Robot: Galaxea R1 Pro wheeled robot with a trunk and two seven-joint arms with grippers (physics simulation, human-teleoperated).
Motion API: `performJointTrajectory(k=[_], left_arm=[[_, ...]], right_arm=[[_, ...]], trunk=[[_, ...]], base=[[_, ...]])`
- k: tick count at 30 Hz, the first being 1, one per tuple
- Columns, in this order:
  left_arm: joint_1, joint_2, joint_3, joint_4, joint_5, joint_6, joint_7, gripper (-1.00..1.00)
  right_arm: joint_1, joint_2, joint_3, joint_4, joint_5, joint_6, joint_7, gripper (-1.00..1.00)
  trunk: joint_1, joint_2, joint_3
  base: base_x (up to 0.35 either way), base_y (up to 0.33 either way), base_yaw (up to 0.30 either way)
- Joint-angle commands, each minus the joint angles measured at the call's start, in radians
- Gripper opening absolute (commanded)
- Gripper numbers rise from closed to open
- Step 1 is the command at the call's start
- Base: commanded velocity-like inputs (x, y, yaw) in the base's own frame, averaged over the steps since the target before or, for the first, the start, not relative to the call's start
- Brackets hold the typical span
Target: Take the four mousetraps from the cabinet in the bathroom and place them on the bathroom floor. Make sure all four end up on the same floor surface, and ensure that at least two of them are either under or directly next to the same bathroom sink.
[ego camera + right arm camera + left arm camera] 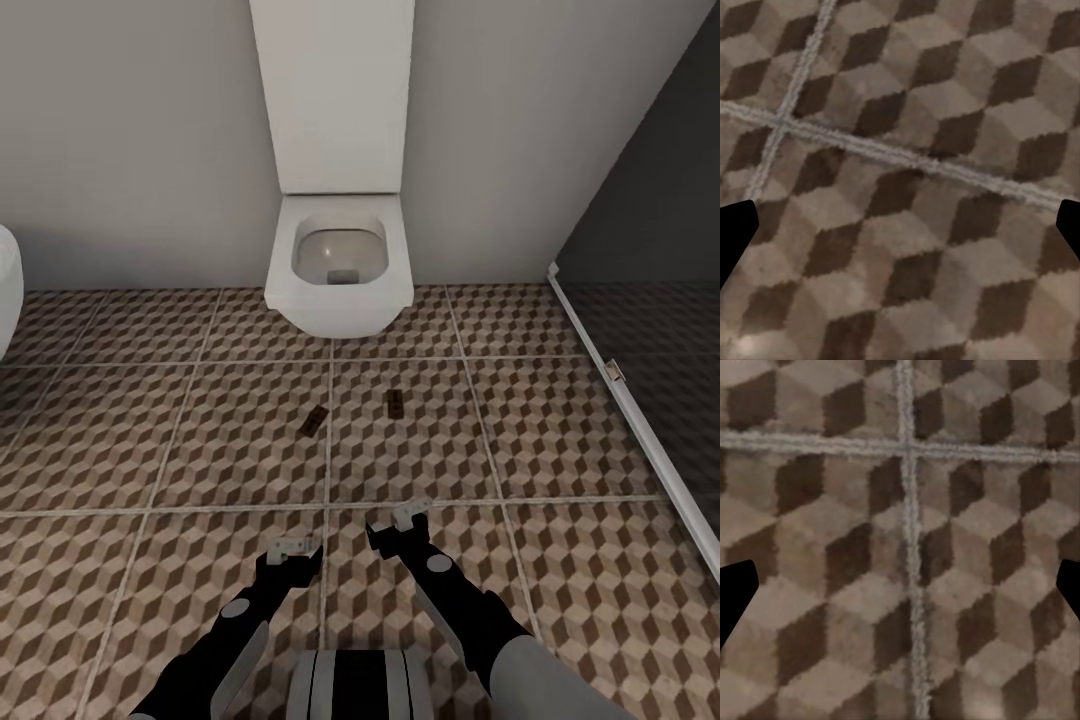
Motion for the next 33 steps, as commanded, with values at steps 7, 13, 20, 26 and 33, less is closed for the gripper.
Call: performJointTrajectory(k=[7,13,20,26,33], left_arm=[[0.000,0.002,-0.003,-0.006,0.010,0.003,0.007,1.00],[0.000,0.002,-0.004,-0.006,0.010,0.003,0.007,1.00],[0.000,0.002,-0.004,-0.007,0.010,0.003,0.007,1.00],[0.000,0.001,-0.004,-0.007,0.010,0.004,0.007,1.00],[0.000,0.001,-0.004,-0.007,0.010,0.004,0.007,1.00]], right_arm=[[-0.001,-0.001,0.005,-0.001,-0.010,0.002,-0.004,1.00],[-0.001,-0.001,0.005,-0.001,-0.010,0.002,-0.004,1.00],[0.000,-0.001,0.006,-0.002,-0.010,0.001,-0.004,1.00],[-0.001,-0.001,0.006,-0.002,-0.010,-0.016,-0.004,1.00],[-0.001,-0.001,0.007,-0.002,-0.010,-0.023,-0.004,1.00]], trunk=[[0.000,0.000,-0.001],[0.000,0.000,-0.001],[0.000,0.000,-0.001],[0.000,0.000,-0.001],[-0.017,0.028,0.024]], base=[[0.000,0.000,0.000],[0.000,0.000,0.000],[0.000,0.000,0.000],[0.000,0.000,0.000],[0.000,0.000,0.000]])
